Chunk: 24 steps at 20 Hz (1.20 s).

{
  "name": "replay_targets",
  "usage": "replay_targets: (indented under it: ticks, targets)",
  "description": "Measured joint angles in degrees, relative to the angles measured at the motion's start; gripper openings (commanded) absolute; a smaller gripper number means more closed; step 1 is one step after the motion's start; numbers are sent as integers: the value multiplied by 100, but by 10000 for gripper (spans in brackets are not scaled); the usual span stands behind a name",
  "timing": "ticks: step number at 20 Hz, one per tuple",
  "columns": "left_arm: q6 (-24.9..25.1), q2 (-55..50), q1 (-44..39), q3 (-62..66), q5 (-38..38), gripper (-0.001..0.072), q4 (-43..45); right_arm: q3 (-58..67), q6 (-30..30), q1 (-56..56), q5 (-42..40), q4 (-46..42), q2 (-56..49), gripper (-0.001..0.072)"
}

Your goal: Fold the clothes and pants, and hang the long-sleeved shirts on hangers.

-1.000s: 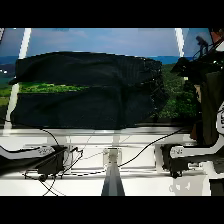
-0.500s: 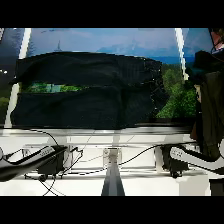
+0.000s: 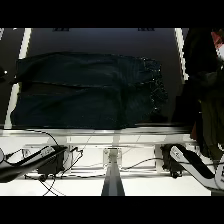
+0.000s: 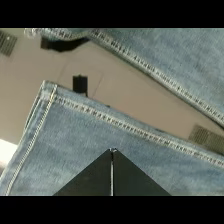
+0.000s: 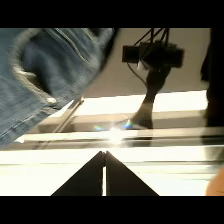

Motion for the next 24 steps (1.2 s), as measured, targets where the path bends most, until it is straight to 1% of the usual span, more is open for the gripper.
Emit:
replay_targets:
  ticks: [3, 4, 6, 7, 8, 9, 10, 11, 13, 15, 17, 19, 21, 22, 23, 24]
  targets:
    - [-31, 7, 39, -55, -199, 22, 372, -1456, -136, -396, -796, 363, 422, 21]
    - [-46, 13, 61, -96, -249, 22, 439, -1836, -297, -487, -1047, 638, 485, 21]
    - [-61, 13, 98, -197, -295, 22, 560, -2577, -964, -632, -1613, 1609, 584, 23]
    - [-61, 13, 114, -254, -304, 22, 599, -2870, -1222, -678, -1919, 2037, 614, 103]
    - [-61, 13, 125, -313, -326, 22, 636, -3084, -1307, -706, -2236, 2354, 629, 379]
    - [-61, 13, 131, -365, -330, 22, 669, -3254, -1300, -728, -2542, 2581, 649, 592]
    - [-61, 13, 136, -407, -334, 23, 688, -3390, -1198, -743, -2865, 2780, 656, 625]
    - [-61, 11, 138, -444, -337, 23, 721, -3480, -1043, -756, -3139, 2922, 662, 614]
    - [-61, 7, 142, -490, -396, 22, 798, -3600, -737, -767, -3587, 3115, 625, 544]
    - [-146, 2, 149, -514, -520, 23, 942, -3665, -540, -776, -3895, 3237, 470, 547]
    - [-291, 2, 160, -529, -647, 22, 1045, -3694, -455, -780, -4028, 3351, 229, 546]
    - [-400, 2, 166, -535, -756, 23, 1106, -3707, -566, -780, -4039, 3567, -59, 545]
    - [-442, 2, 166, -540, -841, 22, 1152, -3711, -894, -780, -3939, 3866, -332, 544]
    - [-452, 2, 166, -540, -850, 23, 1176, -3711, -1036, -782, -3888, 4002, -442, 471]
    - [-470, 2, 166, -549, -881, 23, 1198, -3718, -1180, -780, -3871, 4116, -546, 382]
    - [-476, 2, 166, -575, -896, 22, 1228, -3724, -1287, -780, -3873, 4225, -623, 370]
